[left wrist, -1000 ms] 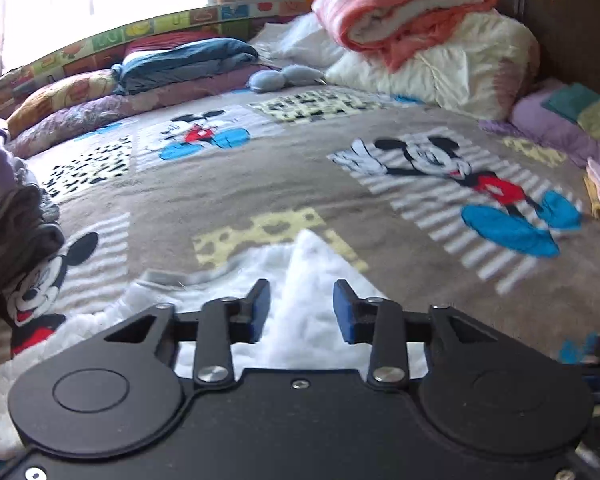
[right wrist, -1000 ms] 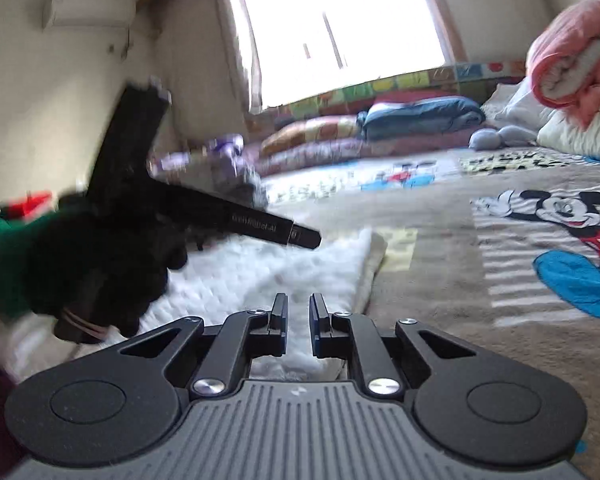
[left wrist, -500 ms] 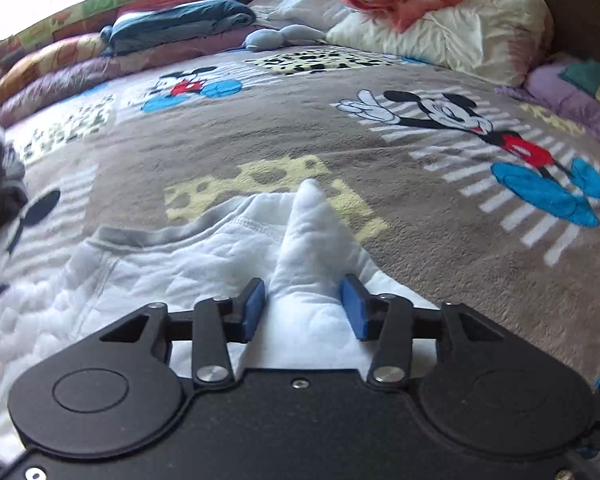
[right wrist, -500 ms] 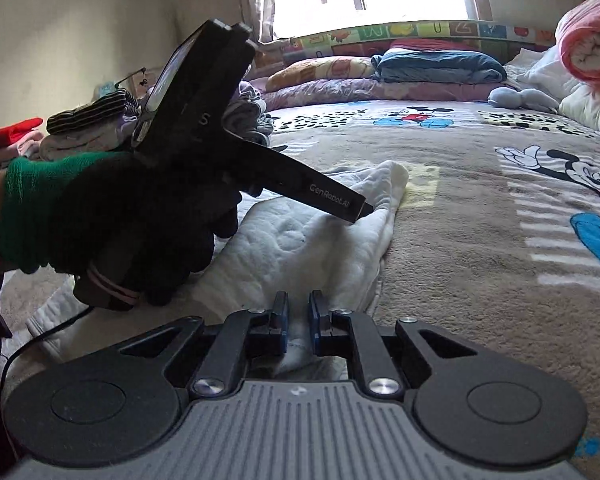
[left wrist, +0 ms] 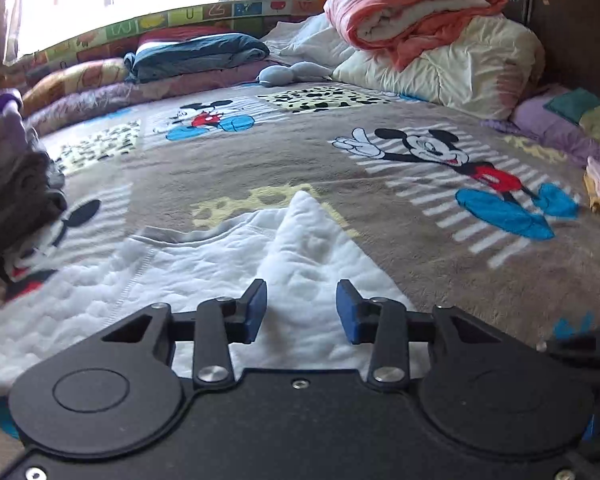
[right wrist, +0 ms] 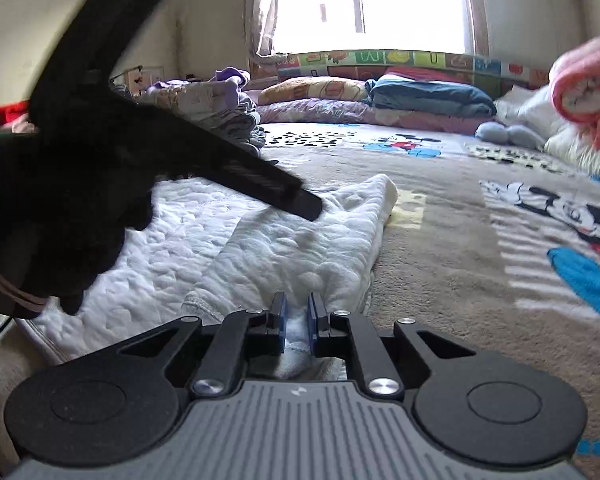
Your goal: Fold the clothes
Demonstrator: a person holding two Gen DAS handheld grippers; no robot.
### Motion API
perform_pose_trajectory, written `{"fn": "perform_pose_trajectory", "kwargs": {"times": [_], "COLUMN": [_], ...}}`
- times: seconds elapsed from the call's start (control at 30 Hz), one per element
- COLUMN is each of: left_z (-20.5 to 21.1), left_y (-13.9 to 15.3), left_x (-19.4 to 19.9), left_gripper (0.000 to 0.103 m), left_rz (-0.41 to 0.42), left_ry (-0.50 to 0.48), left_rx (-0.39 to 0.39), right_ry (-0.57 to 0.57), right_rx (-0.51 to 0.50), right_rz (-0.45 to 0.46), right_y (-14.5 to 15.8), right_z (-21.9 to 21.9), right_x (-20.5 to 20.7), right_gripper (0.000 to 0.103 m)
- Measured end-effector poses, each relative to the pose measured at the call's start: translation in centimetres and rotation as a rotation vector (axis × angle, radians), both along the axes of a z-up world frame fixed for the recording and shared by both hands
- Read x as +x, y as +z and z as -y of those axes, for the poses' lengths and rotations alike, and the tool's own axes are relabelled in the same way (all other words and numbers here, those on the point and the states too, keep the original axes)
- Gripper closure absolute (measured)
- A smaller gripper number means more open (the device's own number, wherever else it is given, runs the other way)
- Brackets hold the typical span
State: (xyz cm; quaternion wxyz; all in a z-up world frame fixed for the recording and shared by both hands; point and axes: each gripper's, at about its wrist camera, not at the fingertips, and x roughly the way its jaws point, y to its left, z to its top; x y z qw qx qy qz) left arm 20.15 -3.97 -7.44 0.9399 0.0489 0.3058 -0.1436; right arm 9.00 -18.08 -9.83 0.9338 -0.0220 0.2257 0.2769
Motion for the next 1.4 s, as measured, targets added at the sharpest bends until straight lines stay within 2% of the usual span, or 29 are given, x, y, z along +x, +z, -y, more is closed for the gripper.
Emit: {"fn": "perform_pose_trajectory", "kwargs": {"times": [0.1, 0.13, 0.2, 0.33, 0.43, 0.6, 0.7, 0.77, 0.83, 0.93, 1.07, 1.13, 1.27, 1.4], "left_z": [1.0, 1.0, 0.4, 0.9, -1.0, -5.5, -8.4, -10.3, -12.6, -16.3, -20.7, -22.6, -26.3, -28.3], "left_y": [-2.2, -2.4, -2.3, -1.2, 0.0, 0.2, 0.5, 1.0, 1.3, 1.3, 0.8, 0.4, -1.1, -1.9], "left_x": [1.4, 1.7, 2.2, 1.3, -1.7, -7.2, -9.5, -10.7, -11.9, -13.3, -13.2, -13.0, -12.4, -11.1], "left_gripper": [0.062, 0.061, 0.059, 0.058, 0.055, 0.054, 0.049, 0.042, 0.039, 0.038, 0.038, 0.038, 0.038, 0.039], "left_rz": [-0.057, -0.062, -0.094, -0.080, -0.041, -0.018, -0.010, 0.001, 0.020, 0.031, 0.023, 0.023, 0.012, 0.025], "left_ry": [0.008, 0.017, 0.035, 0.022, 0.067, 0.121, 0.151, 0.164, 0.203, 0.291, 0.450, 0.525, 0.678, 0.742], "left_rx": [0.045, 0.037, -0.003, 0.041, -0.033, -0.137, -0.186, -0.215, -0.269, -0.375, -0.515, -0.573, -0.725, -0.800], "right_ry": [-0.003, -0.004, -0.004, -0.005, -0.010, -0.013, -0.028, -0.066, -0.103, -0.162, -0.202, -0.237, -0.279, -0.255], "right_rx": [-0.005, -0.007, -0.013, -0.040, -0.075, -0.144, -0.044, 0.039, 0.114, 0.232, 0.478, 0.560, 0.628, 0.628], "right_rz": [-0.005, -0.008, -0.010, 0.004, 0.028, 0.051, 0.022, 0.038, 0.021, -0.058, -0.223, -0.291, -0.378, -0.366], "right_y": [-0.1, -0.1, -0.2, -0.3, -0.3, -0.1, 1.1, 1.9, 2.2, 2.4, 1.1, -0.5, -2.9, -3.7], "right_z": [0.0, 0.0, -0.1, -0.4, -0.9, -1.8, 0.0, 1.8, 3.7, 6.6, 10.3, 11.3, 12.4, 12.0], "right_x": [0.2, 0.3, 0.4, 0.3, 0.0, -0.3, -0.7, -2.0, -3.5, -3.8, -3.6, -3.5, -2.9, -2.7], "right_gripper": [0.090, 0.090, 0.090, 0.090, 0.090, 0.089, 0.084, 0.062, 0.057, 0.057, 0.052, 0.050, 0.051, 0.050]}}
